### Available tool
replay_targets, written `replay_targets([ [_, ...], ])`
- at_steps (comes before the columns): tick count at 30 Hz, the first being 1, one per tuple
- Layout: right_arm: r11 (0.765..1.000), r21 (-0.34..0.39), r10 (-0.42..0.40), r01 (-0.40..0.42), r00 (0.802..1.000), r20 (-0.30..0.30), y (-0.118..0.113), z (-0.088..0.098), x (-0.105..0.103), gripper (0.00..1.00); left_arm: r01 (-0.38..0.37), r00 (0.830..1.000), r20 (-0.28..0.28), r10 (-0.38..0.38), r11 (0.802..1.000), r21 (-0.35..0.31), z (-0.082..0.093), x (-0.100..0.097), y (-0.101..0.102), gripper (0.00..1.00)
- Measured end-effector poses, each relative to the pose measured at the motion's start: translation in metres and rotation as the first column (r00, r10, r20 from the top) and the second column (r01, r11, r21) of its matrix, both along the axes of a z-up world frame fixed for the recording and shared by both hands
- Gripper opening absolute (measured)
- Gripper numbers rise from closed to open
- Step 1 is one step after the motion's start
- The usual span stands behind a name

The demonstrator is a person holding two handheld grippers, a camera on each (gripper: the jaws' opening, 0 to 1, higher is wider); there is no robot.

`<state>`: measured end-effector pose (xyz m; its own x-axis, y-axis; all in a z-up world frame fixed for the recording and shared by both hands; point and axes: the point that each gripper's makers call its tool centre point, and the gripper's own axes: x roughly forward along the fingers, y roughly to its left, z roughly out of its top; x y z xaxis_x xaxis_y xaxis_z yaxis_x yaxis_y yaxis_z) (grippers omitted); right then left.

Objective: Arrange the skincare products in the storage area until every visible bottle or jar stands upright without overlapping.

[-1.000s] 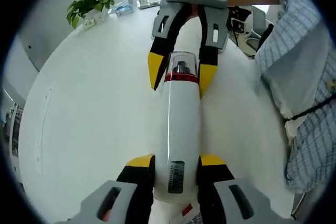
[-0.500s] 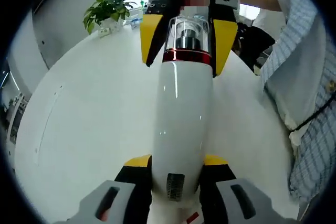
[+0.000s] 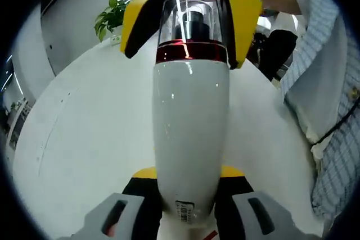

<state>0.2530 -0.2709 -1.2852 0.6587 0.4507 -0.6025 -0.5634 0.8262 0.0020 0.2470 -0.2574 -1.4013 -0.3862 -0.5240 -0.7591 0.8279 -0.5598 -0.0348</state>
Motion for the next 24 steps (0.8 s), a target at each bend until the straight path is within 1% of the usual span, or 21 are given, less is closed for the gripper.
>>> replay_targets([
  [10,1.0,0.005,0.006,-0.006,1.0,0.024,0.008,0.009,0.013,0.3,-0.049,0.999,-0.026,0.048,0.998,-0.031,0.0,0.005,0.0,0.36],
  [13,1.0,0.027,0.013,-0.014,0.999,0.04,0.014,0.013,0.018,0.3,-0.06,0.998,-0.033,0.058,0.997,-0.043,0.0,0.006,0.002,0.36],
  [15,0.999,0.016,0.026,-0.028,0.997,0.076,0.019,0.017,0.021,0.3,-0.067,0.997,-0.035,0.065,0.997,-0.05,0.0,0.007,0.003,0.36],
  [17,0.999,0.039,-0.005,0.0,0.99,0.14,0.022,0.022,0.026,0.31,-0.086,0.996,-0.041,0.084,0.995,-0.059,-0.001,0.01,0.004,0.35],
  [18,0.997,0.072,-0.047,0.034,0.98,0.191,0.02,0.025,0.029,0.32,-0.106,0.993,-0.066,0.101,0.991,-0.084,-0.001,0.01,0.004,0.35],
  [19,0.994,0.092,-0.081,0.063,0.973,0.218,0.017,0.027,0.031,0.33,-0.128,0.99,-0.075,0.121,0.987,-0.095,-0.001,0.012,0.005,0.34],
  [21,0.987,0.124,-0.135,0.106,0.957,0.257,0.012,0.027,0.032,0.35,-0.148,0.985,-0.104,0.136,0.981,-0.124,0.0,0.01,0.004,0.33],
  [22,0.98,0.141,-0.177,0.142,0.942,0.286,0.008,0.028,0.033,0.36,-0.15,0.985,-0.1,0.139,0.981,-0.122,0.0,0.011,0.007,0.32],
  [23,0.972,0.153,-0.215,0.176,0.929,0.3,0.004,0.028,0.033,0.38,-0.157,0.984,-0.106,0.143,0.979,-0.132,0.0,0.011,0.007,0.32],
  [24,0.955,0.196,-0.273,0.221,0.912,0.306,0.0,0.029,0.033,0.39,-0.152,0.985,-0.104,0.138,0.978,-0.143,0.0,0.011,0.007,0.31],
])
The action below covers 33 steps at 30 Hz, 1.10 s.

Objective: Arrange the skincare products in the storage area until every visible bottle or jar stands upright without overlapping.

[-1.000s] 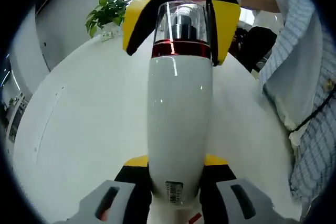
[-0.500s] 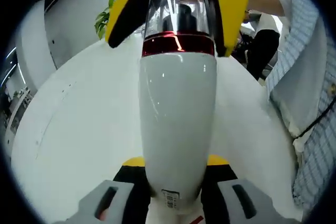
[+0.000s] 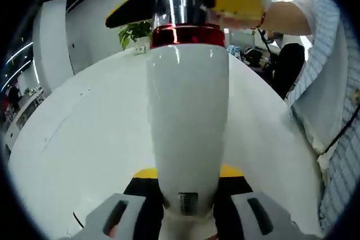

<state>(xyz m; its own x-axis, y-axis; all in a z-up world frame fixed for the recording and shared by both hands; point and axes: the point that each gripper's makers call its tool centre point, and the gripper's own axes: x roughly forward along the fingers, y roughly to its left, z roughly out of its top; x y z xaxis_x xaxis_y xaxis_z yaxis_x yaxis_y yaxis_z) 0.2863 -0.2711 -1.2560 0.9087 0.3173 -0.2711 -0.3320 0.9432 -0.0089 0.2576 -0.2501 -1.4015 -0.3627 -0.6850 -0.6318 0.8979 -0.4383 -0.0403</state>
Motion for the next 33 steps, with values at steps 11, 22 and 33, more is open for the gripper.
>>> replay_targets([
  [11,0.965,0.241,-0.128,0.107,0.989,0.073,-0.014,0.019,0.0,0.4,-0.029,0.999,-0.022,0.029,0.999,-0.018,0.0,0.003,-0.003,0.31],
  [22,0.787,0.502,-0.368,0.358,0.926,-0.083,-0.011,-0.054,-0.022,0.39,-0.046,0.999,-0.021,0.045,0.998,-0.031,0.001,0.003,-0.005,0.31],
  [33,0.769,0.514,-0.359,0.379,0.922,-0.143,-0.011,-0.063,-0.011,0.32,-0.068,0.997,-0.026,0.068,0.997,-0.019,0.0,0.003,-0.004,0.31],
])
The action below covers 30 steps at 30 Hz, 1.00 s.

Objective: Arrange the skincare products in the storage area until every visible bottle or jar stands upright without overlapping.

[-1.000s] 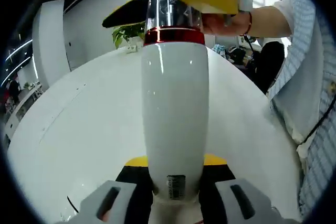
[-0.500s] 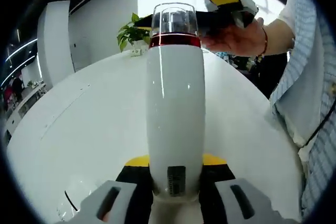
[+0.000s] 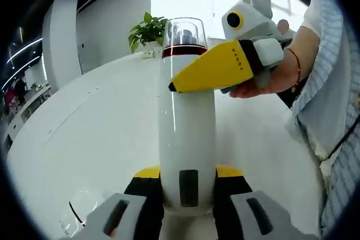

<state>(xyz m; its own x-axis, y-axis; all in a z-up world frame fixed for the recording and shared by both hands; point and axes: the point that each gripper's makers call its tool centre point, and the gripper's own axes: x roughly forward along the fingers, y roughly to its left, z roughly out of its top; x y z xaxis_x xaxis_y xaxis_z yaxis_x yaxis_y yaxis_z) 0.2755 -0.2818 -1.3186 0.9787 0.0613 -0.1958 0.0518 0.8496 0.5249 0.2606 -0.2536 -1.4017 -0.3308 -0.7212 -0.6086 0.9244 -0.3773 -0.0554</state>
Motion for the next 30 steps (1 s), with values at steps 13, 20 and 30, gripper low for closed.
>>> replay_targets([
  [13,0.965,-0.255,0.029,-0.056,0.994,-0.106,0.015,0.001,-0.002,0.32,-0.026,0.999,0.044,0.025,0.999,0.029,0.0,0.0,0.0,0.33],
  [20,0.907,-0.402,0.073,-0.128,0.986,-0.148,0.029,0.006,0.001,0.32,-0.067,0.997,0.05,0.065,0.997,0.043,0.001,0.001,0.002,0.36],
  [30,0.792,-0.56,0.118,-0.243,0.961,-0.25,0.041,0.0,-0.003,0.29,-0.137,0.99,0.024,0.138,0.99,-0.025,0.014,0.004,-0.004,0.44],
])
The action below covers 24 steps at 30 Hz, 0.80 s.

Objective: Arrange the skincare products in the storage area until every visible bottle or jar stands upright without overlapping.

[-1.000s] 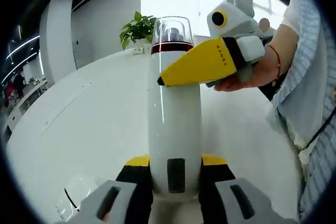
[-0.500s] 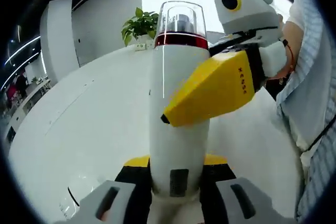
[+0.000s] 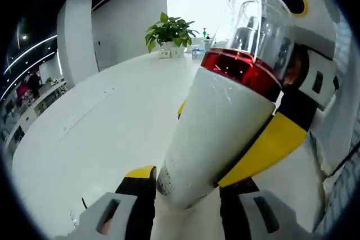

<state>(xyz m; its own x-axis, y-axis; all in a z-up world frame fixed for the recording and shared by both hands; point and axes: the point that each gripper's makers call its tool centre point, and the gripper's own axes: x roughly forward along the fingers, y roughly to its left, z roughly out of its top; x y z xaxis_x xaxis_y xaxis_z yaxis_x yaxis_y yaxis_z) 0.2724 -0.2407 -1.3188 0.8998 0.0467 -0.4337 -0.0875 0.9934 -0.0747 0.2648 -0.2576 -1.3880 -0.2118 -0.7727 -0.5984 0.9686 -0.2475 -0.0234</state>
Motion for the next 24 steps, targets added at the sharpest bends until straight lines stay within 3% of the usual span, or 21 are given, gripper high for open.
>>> replay_targets([
  [2,1.0,0.029,-0.005,0.005,1.0,-0.006,-0.002,0.002,0.002,0.29,-0.017,0.997,-0.078,0.017,1.0,0.006,0.0,-0.004,0.0,0.44],
  [6,1.0,0.013,0.007,-0.006,1.0,-0.028,-0.003,0.002,0.004,0.29,-0.007,1.0,-0.017,0.007,1.0,-0.003,-0.002,-0.003,-0.003,0.42],
  [13,0.999,-0.013,0.041,-0.041,0.999,-0.026,0.006,0.003,0.01,0.29,0.049,0.998,-0.027,-0.048,0.999,0.022,-0.007,-0.023,-0.002,0.36],
  [24,1.0,-0.003,0.02,-0.02,1.0,0.018,0.005,0.005,0.007,0.29,0.015,0.999,-0.037,-0.015,1.0,0.014,-0.002,-0.02,0.0,0.35],
])
